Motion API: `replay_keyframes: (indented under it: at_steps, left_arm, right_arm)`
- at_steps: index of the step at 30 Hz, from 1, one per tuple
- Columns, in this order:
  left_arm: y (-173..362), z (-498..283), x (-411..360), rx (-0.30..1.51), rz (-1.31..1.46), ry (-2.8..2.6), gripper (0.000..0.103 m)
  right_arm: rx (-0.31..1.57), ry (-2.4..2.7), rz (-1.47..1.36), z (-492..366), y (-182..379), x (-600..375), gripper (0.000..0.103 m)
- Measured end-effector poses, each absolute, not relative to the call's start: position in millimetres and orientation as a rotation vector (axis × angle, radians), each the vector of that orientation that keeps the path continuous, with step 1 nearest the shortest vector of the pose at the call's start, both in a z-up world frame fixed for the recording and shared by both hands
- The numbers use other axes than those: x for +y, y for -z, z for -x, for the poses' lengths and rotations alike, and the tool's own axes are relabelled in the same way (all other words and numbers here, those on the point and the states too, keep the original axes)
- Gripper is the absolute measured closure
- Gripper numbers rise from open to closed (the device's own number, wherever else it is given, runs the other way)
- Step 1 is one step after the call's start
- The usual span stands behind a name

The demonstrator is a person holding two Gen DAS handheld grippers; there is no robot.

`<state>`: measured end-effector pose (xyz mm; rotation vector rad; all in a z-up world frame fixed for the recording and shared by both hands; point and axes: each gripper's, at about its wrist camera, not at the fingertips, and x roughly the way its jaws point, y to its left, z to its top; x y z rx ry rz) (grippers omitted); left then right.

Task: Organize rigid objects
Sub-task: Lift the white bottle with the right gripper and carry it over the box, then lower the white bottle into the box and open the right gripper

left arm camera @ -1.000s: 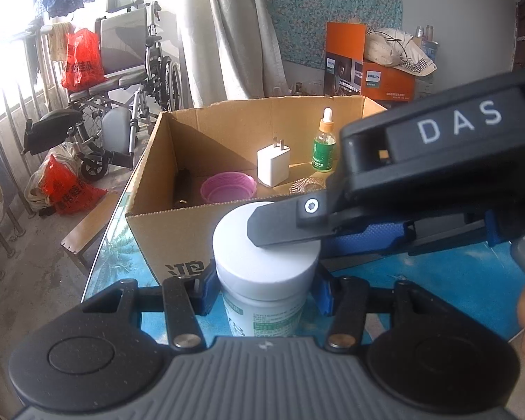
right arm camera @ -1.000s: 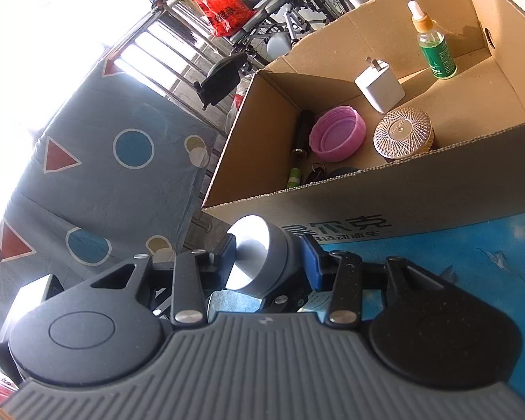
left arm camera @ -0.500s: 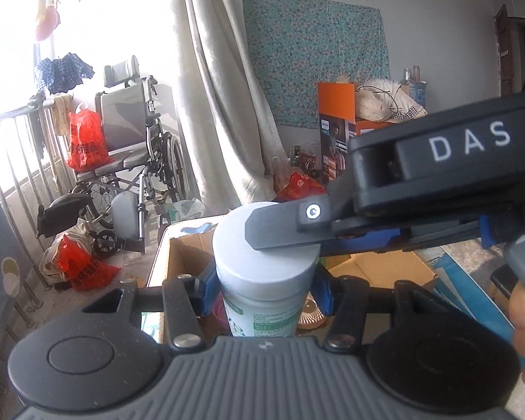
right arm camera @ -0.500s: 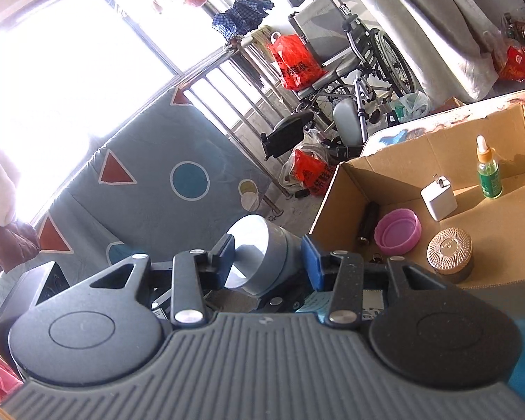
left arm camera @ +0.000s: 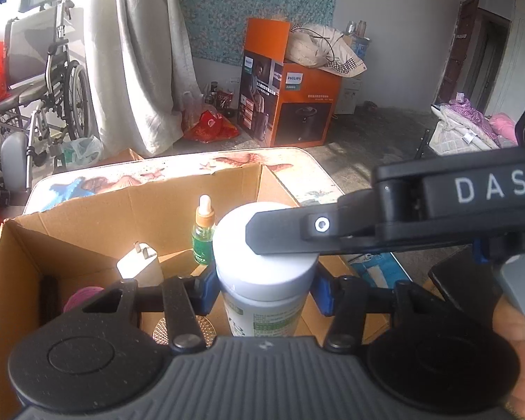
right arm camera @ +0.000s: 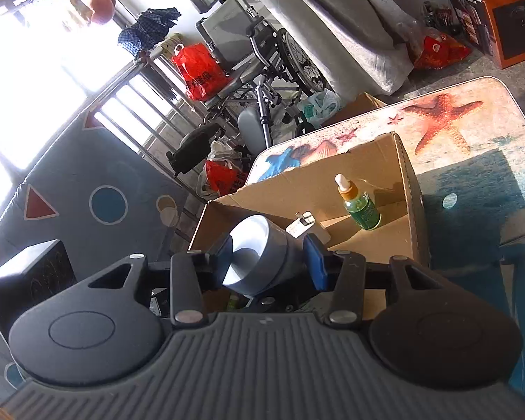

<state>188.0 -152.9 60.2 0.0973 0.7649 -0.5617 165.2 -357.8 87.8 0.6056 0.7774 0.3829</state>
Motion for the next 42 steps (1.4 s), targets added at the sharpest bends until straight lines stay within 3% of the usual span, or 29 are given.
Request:
replay_keyframes:
  at_steps: [20,27,34,42]
  left_arm:
    - [-10,-210,-177,0.873,-0.143,0.533,0.049]
    - [-14,-206,-178,0.828,-0.146,0.552,0.048]
    - [-20,-197,-181,0.779,-0.173,0.552,0.022]
    - [-34,-188,-170,0.736,-0.111,0.562,0.012]
  right_arm:
    - [0.801,-0.342,-0.458,-196,-46,-353,0.058]
    - [0.792,-0.332,-0.463,-191,-40,-353,0.057]
    - [0.747,-0.312,-0.467,-179,-47,-358,0.053]
    - [0.673,-0.275,-0.508,-149,-67,-378,0.049]
